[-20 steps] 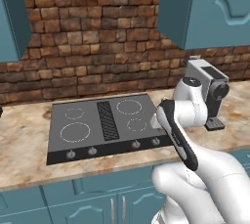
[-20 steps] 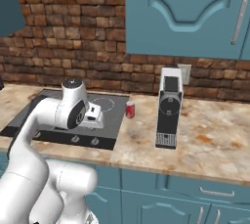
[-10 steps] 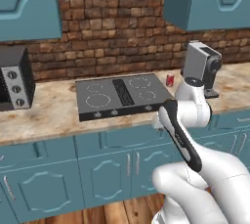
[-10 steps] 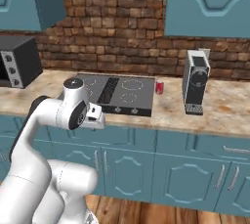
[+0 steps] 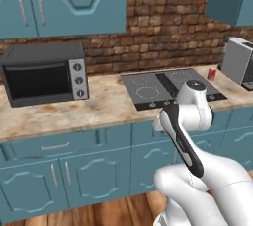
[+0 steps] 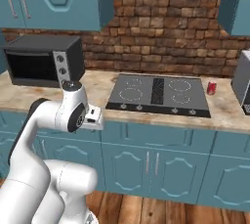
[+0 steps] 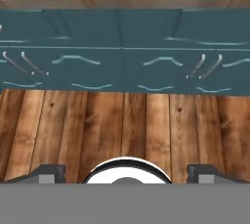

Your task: Four empty soda cans are scattered around the kitchen. Gather all the cans and cluster them next to the stove for recycling.

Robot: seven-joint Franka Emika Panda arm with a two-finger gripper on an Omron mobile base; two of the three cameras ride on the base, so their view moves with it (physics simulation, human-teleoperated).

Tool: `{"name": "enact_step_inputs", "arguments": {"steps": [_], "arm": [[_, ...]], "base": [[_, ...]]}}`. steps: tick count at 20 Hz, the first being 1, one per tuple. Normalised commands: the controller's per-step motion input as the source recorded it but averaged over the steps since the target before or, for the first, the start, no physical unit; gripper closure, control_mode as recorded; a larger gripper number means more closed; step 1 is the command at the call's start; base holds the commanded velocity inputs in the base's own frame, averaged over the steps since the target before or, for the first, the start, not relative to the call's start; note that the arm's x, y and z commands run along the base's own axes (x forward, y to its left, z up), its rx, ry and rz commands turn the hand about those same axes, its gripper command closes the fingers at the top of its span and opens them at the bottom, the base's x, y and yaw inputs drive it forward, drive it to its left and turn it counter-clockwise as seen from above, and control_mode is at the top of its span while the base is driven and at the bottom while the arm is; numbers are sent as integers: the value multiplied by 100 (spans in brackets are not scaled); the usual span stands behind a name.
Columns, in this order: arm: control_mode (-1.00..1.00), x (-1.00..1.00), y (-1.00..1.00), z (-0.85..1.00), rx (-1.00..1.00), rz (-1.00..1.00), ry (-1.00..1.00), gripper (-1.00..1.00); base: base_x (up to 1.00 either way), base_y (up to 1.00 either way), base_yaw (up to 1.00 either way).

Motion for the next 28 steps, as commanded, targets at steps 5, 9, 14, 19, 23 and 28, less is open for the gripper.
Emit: {"name": "enact_step_inputs", "arguments": {"steps": [5,9,14,19,23,28], "arm": [[100,0,0,0,0,0,0,-100],[100,0,0,0,0,0,0,-100],[100,0,0,0,0,0,0,-100],[100,0,0,0,0,0,0,-100],[100,0,0,0,0,0,0,-100],[100,0,0,0,0,0,0,-100]], "base": [[9,100,0],[25,92,0],[40,67,0],[61,42,0],[57,35,0],[32,57,0]]}}
